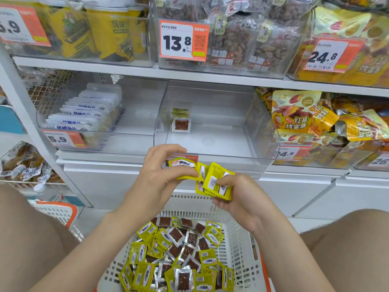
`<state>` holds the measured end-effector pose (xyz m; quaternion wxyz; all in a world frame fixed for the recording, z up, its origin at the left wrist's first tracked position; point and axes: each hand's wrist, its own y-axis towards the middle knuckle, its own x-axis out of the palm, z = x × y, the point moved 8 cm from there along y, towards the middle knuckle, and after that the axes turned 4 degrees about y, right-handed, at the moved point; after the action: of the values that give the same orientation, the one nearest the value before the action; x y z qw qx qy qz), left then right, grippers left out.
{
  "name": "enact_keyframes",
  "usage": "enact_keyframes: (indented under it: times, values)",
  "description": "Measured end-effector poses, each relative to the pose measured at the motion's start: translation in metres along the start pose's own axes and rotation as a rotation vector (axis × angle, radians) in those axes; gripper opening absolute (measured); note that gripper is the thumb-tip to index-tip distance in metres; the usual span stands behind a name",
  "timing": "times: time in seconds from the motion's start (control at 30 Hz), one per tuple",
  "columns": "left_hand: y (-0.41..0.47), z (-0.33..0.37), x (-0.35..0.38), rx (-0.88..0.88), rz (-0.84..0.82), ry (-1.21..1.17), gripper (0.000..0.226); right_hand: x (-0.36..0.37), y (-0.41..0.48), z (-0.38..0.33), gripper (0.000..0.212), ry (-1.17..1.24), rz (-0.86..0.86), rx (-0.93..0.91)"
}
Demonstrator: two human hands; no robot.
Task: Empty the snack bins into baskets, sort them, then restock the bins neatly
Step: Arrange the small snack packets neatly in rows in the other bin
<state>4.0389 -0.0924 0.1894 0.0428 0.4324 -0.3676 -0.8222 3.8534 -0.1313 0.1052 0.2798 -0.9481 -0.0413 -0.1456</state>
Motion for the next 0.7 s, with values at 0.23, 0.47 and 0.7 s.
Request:
enact_keyframes:
  times: [0.23, 0.47, 0.7]
  values:
    - [-0.004, -0.005, -0.001, -0.089, 0.036, -0.021, 0.033, 0.005, -0.014, -0.013, 0.024, 0.356, -0.063, -0.003]
    - [-0.009, -0.009, 0.02, -0.512, 0.078, -0.718, 0.04, 0.022, -0.016, -0.004, 0.034, 0.334, -0.107, -0.048]
    - [-0.021, -0.031, 0.026, -0.822, 0.19, -0.816, 0.052, 0.02, -0.025, -0.018, 0.03, 0.136, 0.012, -0.284]
